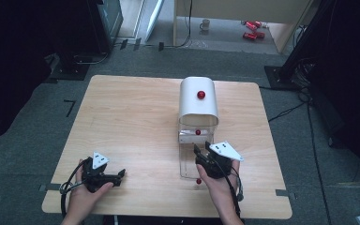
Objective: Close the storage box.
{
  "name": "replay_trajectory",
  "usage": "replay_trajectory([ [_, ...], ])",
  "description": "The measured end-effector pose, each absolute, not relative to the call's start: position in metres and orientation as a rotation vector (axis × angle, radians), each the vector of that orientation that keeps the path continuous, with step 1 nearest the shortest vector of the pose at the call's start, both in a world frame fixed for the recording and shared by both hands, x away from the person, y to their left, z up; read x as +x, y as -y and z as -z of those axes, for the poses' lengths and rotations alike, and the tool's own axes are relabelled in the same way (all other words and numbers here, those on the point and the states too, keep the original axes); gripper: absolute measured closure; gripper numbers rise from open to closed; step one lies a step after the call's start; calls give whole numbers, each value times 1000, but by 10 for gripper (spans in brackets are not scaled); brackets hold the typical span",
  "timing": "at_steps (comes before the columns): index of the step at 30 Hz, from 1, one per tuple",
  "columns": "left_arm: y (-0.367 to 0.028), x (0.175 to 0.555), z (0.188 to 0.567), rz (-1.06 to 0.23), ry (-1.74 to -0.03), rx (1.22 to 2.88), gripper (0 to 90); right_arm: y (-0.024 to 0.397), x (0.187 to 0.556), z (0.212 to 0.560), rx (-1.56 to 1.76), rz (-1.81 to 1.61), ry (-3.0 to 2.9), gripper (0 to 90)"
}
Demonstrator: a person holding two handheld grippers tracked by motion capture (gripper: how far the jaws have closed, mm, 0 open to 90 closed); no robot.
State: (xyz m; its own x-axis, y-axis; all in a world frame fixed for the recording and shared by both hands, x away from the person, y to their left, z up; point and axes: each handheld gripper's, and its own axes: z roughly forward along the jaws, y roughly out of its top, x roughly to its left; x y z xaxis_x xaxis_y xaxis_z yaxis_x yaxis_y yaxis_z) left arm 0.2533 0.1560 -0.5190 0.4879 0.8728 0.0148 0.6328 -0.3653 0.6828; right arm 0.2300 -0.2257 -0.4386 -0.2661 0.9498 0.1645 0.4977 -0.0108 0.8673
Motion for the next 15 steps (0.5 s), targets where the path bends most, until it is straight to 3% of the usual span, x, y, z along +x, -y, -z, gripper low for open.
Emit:
replay_trajectory([
  [15,-155,253,519,-506,-1238,2115,13,234,172,443,1490,-1249,-1829,502],
])
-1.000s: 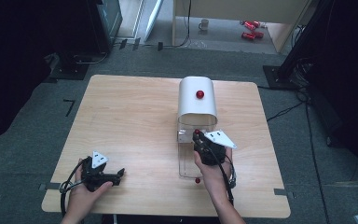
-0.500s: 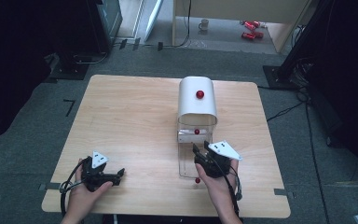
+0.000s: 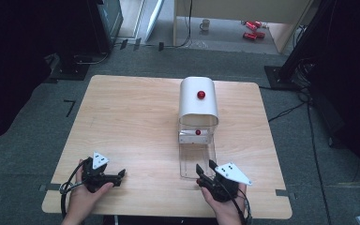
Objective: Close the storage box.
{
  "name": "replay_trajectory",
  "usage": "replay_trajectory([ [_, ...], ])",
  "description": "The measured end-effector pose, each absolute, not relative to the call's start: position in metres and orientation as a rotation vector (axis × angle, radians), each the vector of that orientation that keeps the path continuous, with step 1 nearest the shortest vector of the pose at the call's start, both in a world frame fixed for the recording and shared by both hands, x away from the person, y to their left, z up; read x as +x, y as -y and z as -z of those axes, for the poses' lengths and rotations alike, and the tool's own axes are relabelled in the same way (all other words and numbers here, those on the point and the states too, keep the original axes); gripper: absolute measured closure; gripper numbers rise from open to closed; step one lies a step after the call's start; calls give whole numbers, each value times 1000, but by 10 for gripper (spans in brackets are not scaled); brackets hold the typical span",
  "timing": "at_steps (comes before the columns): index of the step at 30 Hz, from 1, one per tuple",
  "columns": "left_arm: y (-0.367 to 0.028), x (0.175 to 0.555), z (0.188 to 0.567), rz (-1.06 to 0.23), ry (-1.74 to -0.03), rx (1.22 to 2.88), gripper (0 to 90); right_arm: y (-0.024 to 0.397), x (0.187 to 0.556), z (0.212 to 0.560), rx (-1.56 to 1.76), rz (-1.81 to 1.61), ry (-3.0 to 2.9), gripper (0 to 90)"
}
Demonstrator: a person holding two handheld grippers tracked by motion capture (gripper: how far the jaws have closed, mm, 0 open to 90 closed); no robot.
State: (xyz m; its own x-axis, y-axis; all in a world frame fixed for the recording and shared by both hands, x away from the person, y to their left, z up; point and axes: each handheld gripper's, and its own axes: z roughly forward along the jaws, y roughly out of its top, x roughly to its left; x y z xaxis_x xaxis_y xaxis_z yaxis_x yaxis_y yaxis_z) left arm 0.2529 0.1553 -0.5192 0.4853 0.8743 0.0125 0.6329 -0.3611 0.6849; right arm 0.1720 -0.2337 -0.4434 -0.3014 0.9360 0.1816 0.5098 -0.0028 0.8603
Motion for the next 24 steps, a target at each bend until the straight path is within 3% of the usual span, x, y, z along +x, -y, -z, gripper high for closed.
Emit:
replay_trajectory([
  [24,-155,253,519,-506,-1233,2120,13,236,121,476,1547,-1204,-1899,573],
])
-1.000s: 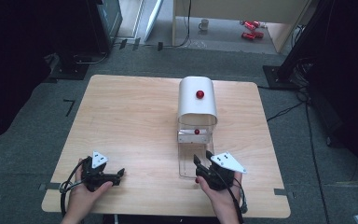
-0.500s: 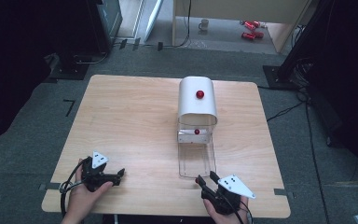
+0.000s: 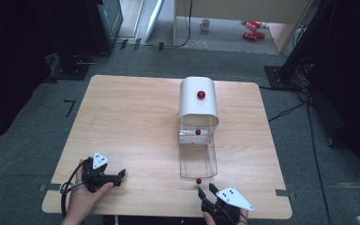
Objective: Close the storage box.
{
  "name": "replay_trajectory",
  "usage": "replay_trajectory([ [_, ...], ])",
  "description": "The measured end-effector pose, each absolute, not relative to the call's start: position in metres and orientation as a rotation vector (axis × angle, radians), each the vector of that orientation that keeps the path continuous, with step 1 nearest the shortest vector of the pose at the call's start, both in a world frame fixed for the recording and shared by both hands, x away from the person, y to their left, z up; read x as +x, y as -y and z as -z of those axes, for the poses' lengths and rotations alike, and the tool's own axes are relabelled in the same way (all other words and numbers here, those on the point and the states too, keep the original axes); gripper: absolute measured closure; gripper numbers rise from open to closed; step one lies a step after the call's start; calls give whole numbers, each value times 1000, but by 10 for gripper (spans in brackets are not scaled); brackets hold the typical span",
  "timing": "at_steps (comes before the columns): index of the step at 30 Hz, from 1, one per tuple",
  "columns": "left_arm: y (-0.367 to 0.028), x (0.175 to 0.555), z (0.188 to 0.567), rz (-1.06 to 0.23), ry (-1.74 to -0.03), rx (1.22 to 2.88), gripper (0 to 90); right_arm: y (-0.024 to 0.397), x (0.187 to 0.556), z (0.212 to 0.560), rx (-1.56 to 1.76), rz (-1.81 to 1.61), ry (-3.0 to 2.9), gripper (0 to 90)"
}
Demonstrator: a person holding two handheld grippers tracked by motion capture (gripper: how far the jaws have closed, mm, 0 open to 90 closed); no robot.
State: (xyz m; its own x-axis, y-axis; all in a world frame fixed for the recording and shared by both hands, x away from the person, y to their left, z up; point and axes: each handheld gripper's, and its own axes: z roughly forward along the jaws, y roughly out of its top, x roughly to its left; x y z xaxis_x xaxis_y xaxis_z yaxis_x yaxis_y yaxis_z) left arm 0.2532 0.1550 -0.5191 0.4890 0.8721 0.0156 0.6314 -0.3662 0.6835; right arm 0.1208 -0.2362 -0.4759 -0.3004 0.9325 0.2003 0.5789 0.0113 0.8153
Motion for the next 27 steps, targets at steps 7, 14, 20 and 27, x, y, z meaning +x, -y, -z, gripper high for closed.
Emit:
replay_trajectory([
  [7,-155,253,519,-504,-1233,2120,13,233,123,481,1578,-1167,-1986,613],
  [14,-155,253,519,-504,-1232,2120,13,233,130,489,1629,-1118,-2074,627],
  [20,-155,253,519,-504,-1232,2121,13,234,136,494,1639,-1094,-2077,639],
  [27,-155,253,519,-502,-1233,2120,13,234,145,500,1655,-1068,-2071,662],
])
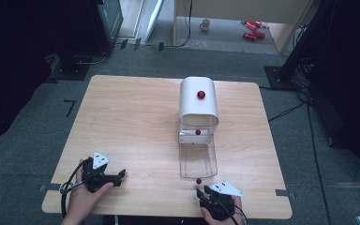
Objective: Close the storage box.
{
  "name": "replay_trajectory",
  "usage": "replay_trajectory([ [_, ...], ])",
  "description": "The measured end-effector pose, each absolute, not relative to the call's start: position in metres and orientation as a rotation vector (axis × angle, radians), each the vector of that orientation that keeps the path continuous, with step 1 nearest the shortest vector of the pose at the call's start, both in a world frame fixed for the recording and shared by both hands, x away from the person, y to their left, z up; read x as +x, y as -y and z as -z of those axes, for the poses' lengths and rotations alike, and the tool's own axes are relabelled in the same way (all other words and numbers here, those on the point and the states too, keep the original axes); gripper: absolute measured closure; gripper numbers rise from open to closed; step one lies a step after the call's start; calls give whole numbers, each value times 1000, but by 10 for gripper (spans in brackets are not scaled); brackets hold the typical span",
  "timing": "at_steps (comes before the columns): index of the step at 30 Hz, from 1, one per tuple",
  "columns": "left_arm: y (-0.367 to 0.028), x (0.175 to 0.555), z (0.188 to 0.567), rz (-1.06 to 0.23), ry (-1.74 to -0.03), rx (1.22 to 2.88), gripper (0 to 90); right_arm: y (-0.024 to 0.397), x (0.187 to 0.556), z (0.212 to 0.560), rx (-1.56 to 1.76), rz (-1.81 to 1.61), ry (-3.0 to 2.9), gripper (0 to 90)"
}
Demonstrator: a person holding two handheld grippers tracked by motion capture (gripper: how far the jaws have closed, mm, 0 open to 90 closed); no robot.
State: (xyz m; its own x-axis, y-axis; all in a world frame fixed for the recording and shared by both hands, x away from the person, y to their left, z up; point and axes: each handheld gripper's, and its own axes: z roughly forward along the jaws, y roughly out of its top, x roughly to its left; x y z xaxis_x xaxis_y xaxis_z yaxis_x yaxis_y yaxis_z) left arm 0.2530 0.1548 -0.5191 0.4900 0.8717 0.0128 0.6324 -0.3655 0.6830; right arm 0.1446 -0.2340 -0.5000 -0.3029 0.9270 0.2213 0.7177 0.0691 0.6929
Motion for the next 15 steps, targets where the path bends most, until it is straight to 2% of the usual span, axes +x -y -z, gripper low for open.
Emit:
replay_trajectory([
  [15,-155,253,519,-502,-1232,2120,13,225,160,503,1654,-1064,-2031,686],
])
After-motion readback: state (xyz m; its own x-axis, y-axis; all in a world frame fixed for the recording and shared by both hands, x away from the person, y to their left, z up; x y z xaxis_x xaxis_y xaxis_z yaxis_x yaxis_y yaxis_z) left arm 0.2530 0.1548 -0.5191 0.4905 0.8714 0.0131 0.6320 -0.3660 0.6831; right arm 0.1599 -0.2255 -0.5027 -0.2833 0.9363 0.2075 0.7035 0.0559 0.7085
